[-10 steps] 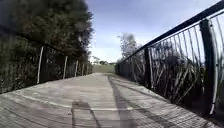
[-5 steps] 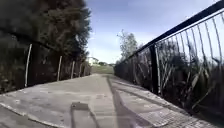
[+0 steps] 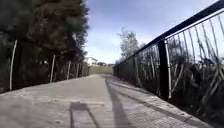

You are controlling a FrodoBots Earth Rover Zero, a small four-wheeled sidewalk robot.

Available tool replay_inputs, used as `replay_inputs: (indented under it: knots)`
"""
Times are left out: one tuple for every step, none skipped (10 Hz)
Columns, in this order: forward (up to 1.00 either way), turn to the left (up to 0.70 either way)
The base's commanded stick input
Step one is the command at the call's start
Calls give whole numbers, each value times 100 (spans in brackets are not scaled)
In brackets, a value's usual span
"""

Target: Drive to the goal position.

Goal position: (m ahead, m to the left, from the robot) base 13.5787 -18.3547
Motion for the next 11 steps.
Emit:
replay_inputs:
  knots:
    - [100, 27]
    - [100, 22]
    - [100, 6]
    - [100, 0]
    - [100, 0]
    - [100, 0]
    - [100, 0]
    - [100, 0]
    - [100, 0]
    - [100, 0]
    - [100, 0]
